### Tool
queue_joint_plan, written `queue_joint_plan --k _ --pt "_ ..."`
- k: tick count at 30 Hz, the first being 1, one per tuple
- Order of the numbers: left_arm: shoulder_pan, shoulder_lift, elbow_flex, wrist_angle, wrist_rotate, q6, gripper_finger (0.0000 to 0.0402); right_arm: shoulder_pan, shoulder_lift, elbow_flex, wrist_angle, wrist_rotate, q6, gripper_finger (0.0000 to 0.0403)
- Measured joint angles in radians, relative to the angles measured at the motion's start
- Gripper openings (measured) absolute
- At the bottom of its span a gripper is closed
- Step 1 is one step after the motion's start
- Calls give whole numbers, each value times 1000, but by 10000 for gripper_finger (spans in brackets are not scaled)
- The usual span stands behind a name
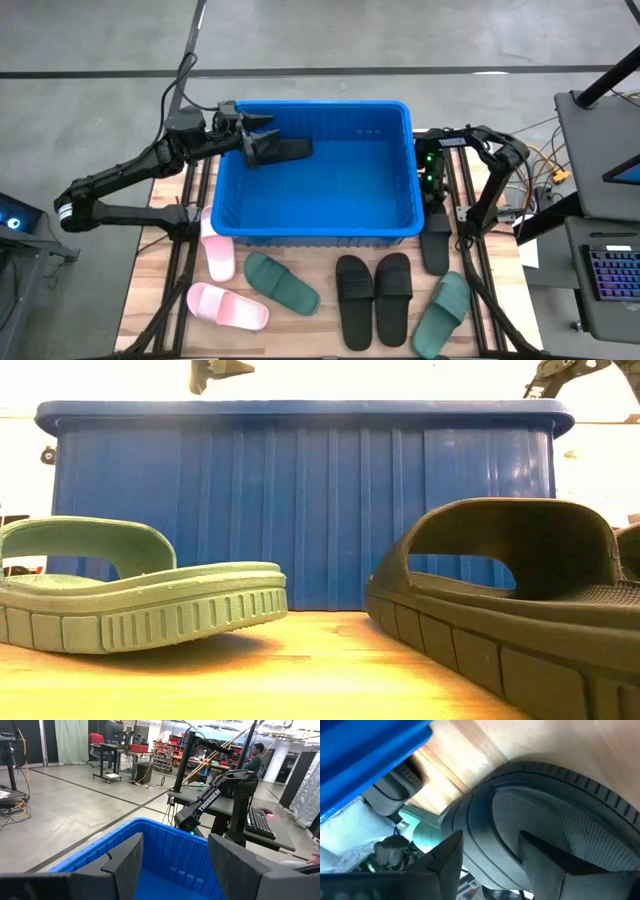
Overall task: Pick and place slides into bin
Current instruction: Put the black slide into the blue container
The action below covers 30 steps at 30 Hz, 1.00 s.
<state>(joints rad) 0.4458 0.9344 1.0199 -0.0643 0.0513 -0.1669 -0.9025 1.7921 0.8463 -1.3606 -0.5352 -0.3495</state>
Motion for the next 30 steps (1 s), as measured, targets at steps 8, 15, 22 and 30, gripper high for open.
queue_joint_plan --k 8,15,22,30 --pt "0 0 0 1 0 0 209 8 12 0 0 1 0 123" --pt "0 0 0 1 0 0 209 8 12 0 -2 0 0 60" --pt "0 0 0 1 0 22 209 8 13 1 -7 -2 0 12" --pt "0 -1 0 2 0 45 209 8 -26 34 -80 24 -18 9"
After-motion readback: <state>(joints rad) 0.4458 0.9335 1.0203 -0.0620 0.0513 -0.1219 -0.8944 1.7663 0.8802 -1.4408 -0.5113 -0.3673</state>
